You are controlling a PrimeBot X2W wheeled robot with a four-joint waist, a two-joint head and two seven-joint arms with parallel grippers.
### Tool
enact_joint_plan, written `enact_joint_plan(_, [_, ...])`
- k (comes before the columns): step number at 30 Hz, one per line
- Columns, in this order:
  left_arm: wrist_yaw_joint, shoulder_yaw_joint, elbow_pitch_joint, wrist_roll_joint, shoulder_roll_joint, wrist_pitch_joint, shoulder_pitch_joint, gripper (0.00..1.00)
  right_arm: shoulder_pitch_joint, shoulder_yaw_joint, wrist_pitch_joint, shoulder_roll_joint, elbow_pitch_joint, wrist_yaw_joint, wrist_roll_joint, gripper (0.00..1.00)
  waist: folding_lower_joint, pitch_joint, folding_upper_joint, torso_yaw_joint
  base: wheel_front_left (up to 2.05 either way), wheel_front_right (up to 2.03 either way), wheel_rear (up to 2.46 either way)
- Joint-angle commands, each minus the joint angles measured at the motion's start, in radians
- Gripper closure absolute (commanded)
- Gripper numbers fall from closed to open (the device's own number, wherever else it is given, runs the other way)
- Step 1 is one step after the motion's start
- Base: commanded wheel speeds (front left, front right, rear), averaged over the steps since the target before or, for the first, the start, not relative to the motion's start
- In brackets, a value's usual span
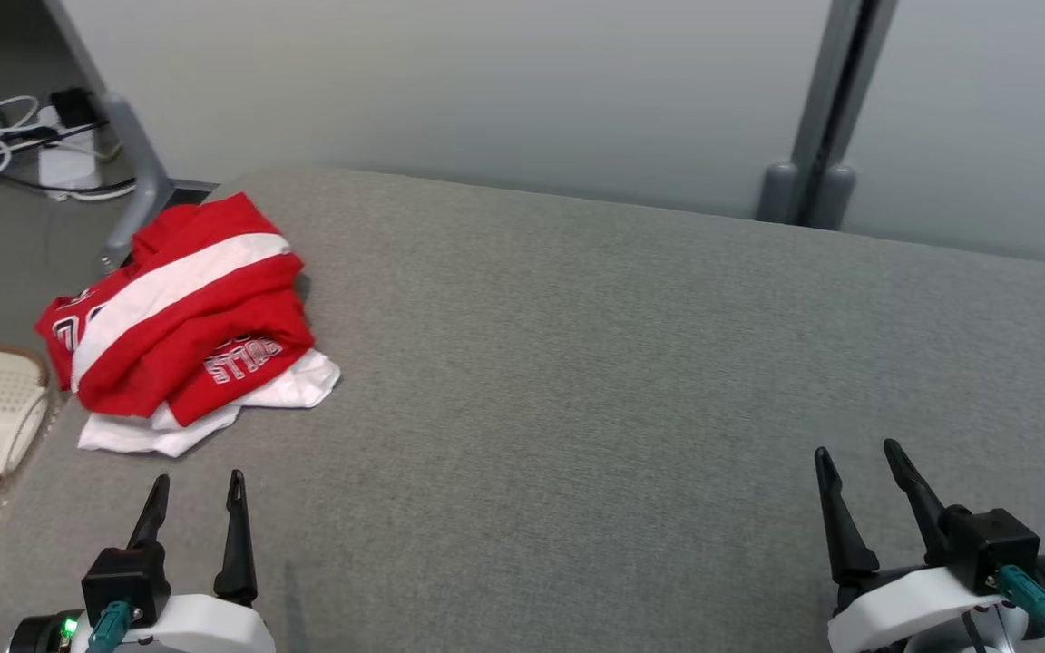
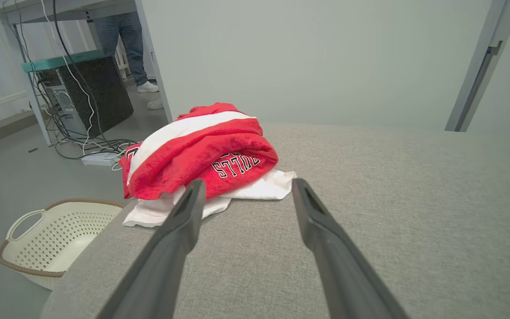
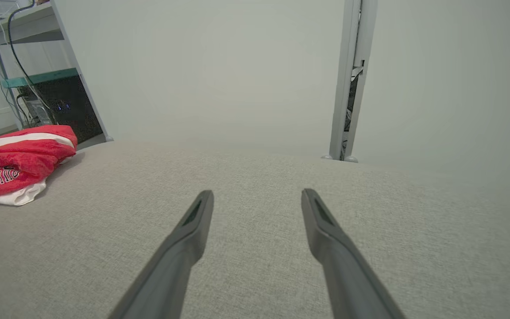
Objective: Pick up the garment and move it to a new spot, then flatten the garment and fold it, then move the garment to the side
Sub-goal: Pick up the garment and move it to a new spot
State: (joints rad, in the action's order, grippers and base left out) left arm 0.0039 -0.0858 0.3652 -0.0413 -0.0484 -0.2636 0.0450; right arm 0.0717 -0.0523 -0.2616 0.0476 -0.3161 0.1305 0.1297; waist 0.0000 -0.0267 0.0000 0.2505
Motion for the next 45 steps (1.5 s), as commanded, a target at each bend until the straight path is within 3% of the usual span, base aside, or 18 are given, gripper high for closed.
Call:
enact_joint_plan(1, [-0.001,-0.007,-0.001,-0.004,-0.004,-0.002,-0.007,0.0,-0.002,-0.003,-0.005,0.006,-0.007,0.0,0.003,0.0,0.0,-0.002,0.0,0.082,0.0,0.0,0.0])
enact_joint_plan(7, [0.004,-0.036,0.005,-0.034,-0.004,-0.002,-0.024,0.0,0.015,-0.022,-0.005,0.006,-0.009,0.0,-0.004,0.0,0.0,-0.013,0.0,0.189,0.0,0.0,0.0])
enact_joint_plan(14, [0.013,-0.048,-0.001,-0.064,-0.003,-0.002,-0.025,0.0,0.027,-0.031,-0.005,0.007,-0.005,0.0,-0.018,0.0,0.0,-0.041,0.0,0.215,0.0,0.0,0.0])
enact_joint_plan(20, [0.021,-0.056,0.006,-0.086,-0.004,-0.002,0.019,0.0,0.047,-0.039,-0.005,0.018,-0.006,0.0,-0.03,0.0,0.0,-0.081,0.0,0.189,0.0,0.0,0.0])
enact_joint_plan(29, [-0.04,-0.125,0.086,-0.102,-0.014,-0.001,0.195,0.0,0.093,-0.069,-0.005,0.069,0.02,0.0,-0.043,0.0,0.0,-0.206,0.0,0.105,0.0,0.0,0.0])
enact_joint_plan(40, [-0.089,-0.191,0.321,-0.086,-0.149,-0.001,0.512,0.0,0.173,-0.144,-0.005,0.118,0.054,0.0,-0.025,0.0,0.0,-0.348,0.0,0.0,0.0,0.0,0.0])
enact_joint_plan(45, [-0.099,-0.169,0.517,-0.066,-0.218,0.006,0.645,0.0,0.185,-0.158,-0.005,0.129,0.057,0.0,-0.019,0.0,0.0,-0.382,0.0,-0.031,0.0,0.0,0.0])
